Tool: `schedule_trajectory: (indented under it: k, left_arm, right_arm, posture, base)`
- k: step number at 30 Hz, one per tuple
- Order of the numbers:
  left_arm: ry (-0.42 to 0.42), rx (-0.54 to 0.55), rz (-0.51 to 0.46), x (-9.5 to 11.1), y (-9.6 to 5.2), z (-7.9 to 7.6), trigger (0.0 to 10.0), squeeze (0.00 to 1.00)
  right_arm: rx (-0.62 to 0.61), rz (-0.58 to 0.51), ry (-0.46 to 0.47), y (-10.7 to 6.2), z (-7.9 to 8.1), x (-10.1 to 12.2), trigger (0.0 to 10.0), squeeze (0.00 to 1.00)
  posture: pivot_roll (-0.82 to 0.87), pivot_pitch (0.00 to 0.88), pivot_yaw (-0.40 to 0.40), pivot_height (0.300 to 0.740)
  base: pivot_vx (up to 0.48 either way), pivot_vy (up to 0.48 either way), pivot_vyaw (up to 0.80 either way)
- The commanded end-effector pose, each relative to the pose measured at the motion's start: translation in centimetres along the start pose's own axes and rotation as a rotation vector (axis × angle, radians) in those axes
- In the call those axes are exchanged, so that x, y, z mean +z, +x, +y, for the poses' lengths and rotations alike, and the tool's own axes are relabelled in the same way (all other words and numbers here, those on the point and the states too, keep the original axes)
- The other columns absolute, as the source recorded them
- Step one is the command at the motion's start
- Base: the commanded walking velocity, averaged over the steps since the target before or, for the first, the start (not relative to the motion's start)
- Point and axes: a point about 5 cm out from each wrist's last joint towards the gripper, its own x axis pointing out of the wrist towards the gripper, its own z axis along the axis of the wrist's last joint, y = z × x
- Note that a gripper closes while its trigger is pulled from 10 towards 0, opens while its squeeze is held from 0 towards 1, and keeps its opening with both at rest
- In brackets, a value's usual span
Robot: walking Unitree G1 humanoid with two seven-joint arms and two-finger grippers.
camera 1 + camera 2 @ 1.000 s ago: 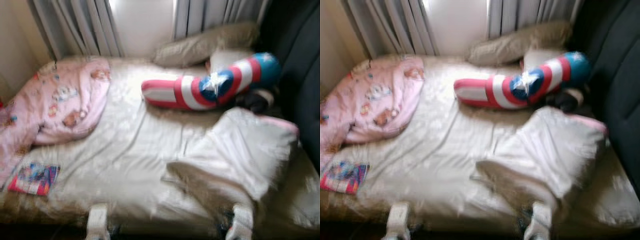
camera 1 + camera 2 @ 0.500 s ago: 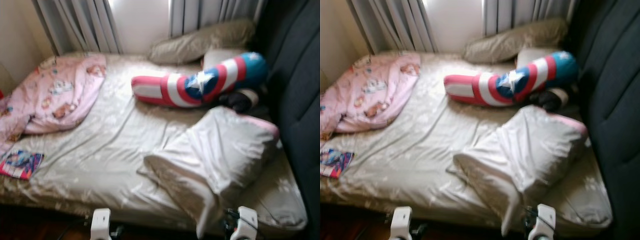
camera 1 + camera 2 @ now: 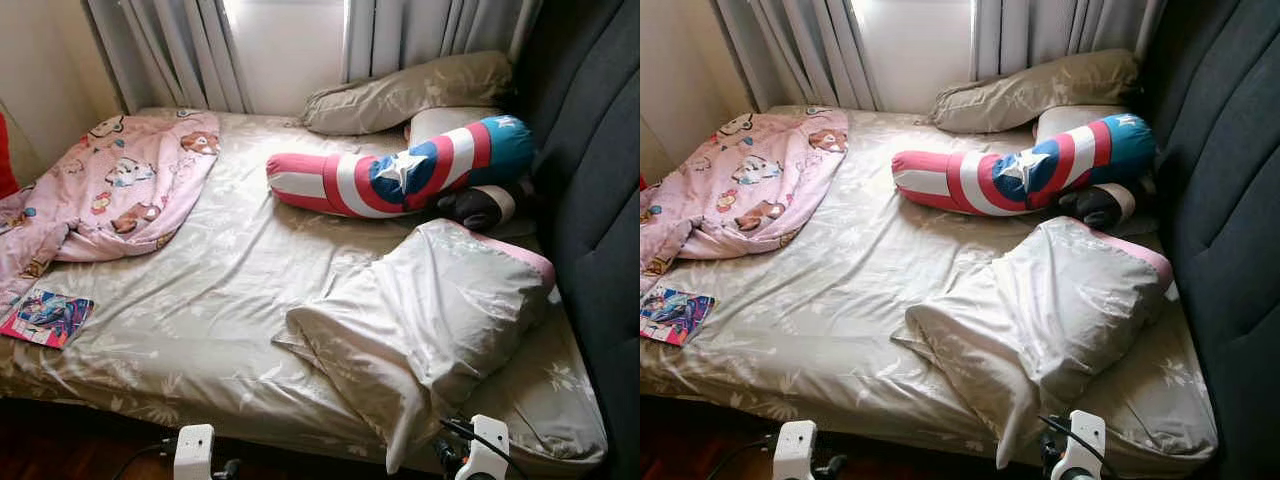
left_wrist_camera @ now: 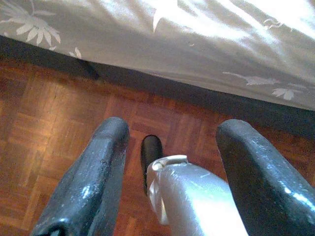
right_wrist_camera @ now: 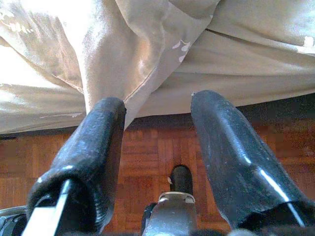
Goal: Clean up the room
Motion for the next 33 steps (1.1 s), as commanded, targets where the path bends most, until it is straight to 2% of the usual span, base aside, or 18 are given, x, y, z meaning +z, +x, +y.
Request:
schedule_trajectory:
  k: [1, 6, 14, 20, 21, 28, 29, 32, 33]
  left_arm:
    - [-0.011, 0.009, 0.029, -0.6, -0.2, 0.5, 10.0, 0.0]
    - [-0.013, 0.015, 0.036, -0.9, -0.3, 0.9, 10.0, 0.0]
    - [-0.011, 0.015, 0.04, -1.0, -0.3, 0.6, 10.0, 0.0]
    - [-0.013, 0.006, 0.041, -1.0, -0.2, -0.2, 10.0, 0.0]
    - [-0.015, 0.003, 0.039, -1.0, -0.1, -0.4, 10.0, 0.0]
    - [-0.013, -0.008, 0.024, -0.8, -0.1, -0.6, 10.0, 0.0]
    - [-0.014, -0.014, 0.01, -0.5, 0.0, -0.6, 10.0, 0.0]
    - [-0.014, -0.014, 0.01, -0.5, 0.0, -0.6, 10.0, 0.0]
    - [-0.012, -0.027, -0.026, 0.3, 0.1, -0.4, 10.0, 0.0]
  right_arm:
    - [0.007, 0.001, 0.006, 0.0, 0.1, 0.1, 10.0, 0.0]
    - [0.025, 0.002, 0.006, 0.1, 0.2, 0.1, 10.0, 0.0]
    - [0.043, -0.009, 0.013, 0.2, 0.5, 0.4, 10.0, 0.0]
    - [0.044, -0.031, 0.052, 0.4, 0.8, 0.9, 10.0, 0.0]
    - [0.038, -0.044, 0.081, 0.4, 0.9, 1.2, 10.0, 0.0]
    - [0.043, -0.085, 0.138, 0.7, 1.2, 2.2, 10.0, 0.0]
    - [0.05, -0.103, 0.158, 0.8, 1.4, 2.6, 10.0, 0.26]
    - [0.05, -0.103, 0.158, 0.8, 1.4, 2.6, 10.0, 0.26]
    - [0.049, -0.129, 0.216, 0.9, 1.5, 3.3, 10.0, 1.0]
  posture:
    - [0.09, 0.011, -0.003, 0.736]
    - [0.09, 0.012, -0.004, 0.736]
    - [0.09, 0.014, -0.005, 0.736]
    - [0.09, 0.017, -0.005, 0.736]
    - [0.09, 0.017, -0.005, 0.736]
    - [0.09, 0.024, -0.004, 0.736]
    - [0.09, 0.029, -0.003, 0.736]
    - [0.09, 0.029, -0.003, 0.736]
    - [0.09, 0.036, 0.001, 0.736]
  base:
    - [0.296, 0.0, 0.0]
    - [0.325, 0.0, 0.0]
    - [0.34, 0.0, 0.0]
    - [0.0, 0.0, 0.0]
    - [0.0, 0.0, 0.0]
    - [0.0, 0.0, 0.0]
    - [0.0, 0.0, 0.0]
    - [0.0, 0.0, 0.0]
    - [0.0, 0.0, 0.0]
